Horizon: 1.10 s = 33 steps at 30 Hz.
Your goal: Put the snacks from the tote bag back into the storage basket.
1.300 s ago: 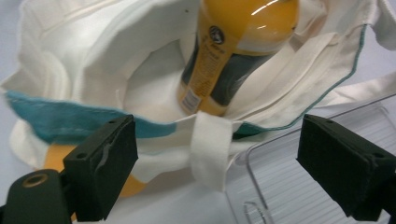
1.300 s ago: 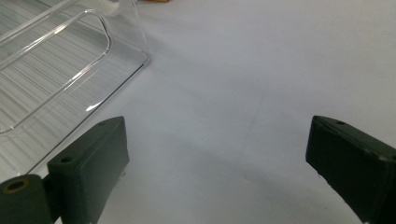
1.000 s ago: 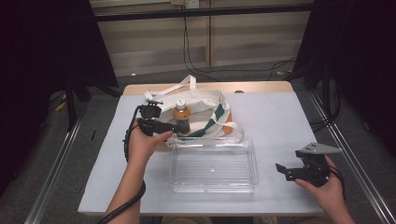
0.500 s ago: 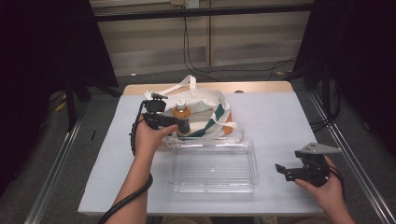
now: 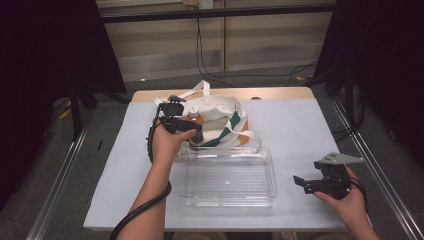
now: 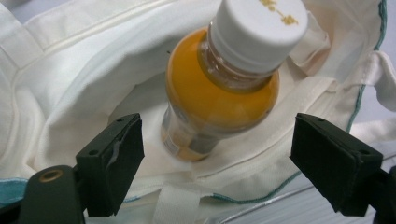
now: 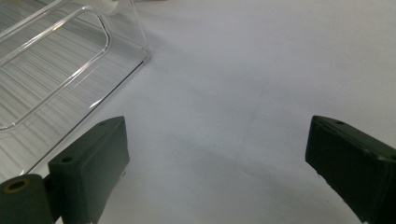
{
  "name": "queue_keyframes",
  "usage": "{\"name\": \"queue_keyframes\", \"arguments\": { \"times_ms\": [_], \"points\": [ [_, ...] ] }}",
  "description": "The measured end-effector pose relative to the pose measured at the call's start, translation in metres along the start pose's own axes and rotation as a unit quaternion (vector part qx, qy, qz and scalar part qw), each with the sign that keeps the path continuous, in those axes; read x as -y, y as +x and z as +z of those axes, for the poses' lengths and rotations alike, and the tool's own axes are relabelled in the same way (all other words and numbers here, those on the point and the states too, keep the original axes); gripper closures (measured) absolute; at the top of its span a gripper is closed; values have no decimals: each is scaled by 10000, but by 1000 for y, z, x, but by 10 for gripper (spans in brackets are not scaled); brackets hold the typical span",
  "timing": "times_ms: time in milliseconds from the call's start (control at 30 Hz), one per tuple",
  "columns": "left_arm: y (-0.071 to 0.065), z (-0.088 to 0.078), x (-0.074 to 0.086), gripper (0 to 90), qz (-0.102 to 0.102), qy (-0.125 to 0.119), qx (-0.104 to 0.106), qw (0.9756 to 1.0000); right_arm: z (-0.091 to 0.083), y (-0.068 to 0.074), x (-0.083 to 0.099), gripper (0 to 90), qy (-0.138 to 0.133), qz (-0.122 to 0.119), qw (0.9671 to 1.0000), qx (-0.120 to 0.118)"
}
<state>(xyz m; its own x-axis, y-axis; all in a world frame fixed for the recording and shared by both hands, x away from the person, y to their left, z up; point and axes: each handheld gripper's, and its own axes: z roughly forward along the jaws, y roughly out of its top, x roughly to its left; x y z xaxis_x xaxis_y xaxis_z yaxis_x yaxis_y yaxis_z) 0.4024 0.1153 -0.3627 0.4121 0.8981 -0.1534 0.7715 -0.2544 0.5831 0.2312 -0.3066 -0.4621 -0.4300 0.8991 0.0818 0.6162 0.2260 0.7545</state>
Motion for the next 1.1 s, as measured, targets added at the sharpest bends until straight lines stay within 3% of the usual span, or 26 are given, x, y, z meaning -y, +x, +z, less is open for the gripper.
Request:
{"name": "queue_keyframes", "arguments": {
  "times_ms": [200,400,1100],
  "points": [
    [1,3,-2,181,-107,-43,-33,9999,0,0,0,57,-6,23,10000,-31],
    [3,5,-4,193,-74,53,-49,9999,1,0,0,56,13,33,10000,-26],
    [-9,27,-16,192,20,226,-113,9997,1,0,-1,55,-15,3,10000,-54]
  ]
}}
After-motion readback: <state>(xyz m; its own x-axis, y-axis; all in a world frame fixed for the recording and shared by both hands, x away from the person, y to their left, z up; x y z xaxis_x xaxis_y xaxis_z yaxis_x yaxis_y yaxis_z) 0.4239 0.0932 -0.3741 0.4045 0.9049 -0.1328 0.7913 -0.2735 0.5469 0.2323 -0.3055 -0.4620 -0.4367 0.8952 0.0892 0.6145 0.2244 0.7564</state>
